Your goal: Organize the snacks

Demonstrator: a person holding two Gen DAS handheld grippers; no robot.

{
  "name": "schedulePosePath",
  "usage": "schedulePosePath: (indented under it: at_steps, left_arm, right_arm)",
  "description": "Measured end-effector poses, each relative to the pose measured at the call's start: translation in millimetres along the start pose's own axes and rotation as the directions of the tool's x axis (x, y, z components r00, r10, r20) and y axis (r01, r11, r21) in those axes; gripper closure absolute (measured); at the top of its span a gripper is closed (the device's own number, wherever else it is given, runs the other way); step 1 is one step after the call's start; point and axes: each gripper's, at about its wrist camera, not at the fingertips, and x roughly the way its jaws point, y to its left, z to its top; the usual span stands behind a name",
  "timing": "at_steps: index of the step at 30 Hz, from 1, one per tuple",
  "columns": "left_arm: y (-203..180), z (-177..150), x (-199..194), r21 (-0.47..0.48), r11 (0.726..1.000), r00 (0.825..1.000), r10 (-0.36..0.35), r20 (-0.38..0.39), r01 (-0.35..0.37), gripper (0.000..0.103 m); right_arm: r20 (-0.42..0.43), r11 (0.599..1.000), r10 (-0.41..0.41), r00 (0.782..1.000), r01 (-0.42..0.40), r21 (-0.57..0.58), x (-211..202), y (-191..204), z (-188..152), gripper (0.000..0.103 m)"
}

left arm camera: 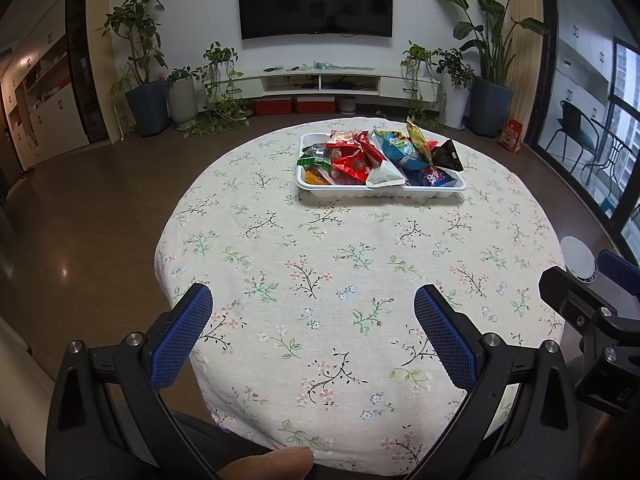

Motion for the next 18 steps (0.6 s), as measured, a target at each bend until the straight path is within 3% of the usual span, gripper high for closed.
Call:
schedulePosePath:
  at_steps: [18]
  left_arm:
    - [-0.4, -2.4, 0.8, 0.013, 1.0, 1.0, -0.01, -0.004, 0.01, 0.0]
  right_arm:
    - [-0.005, 1.0, 0.0, 1.0, 0.0, 0.001, 0.0, -1.3, 0.4, 0.0]
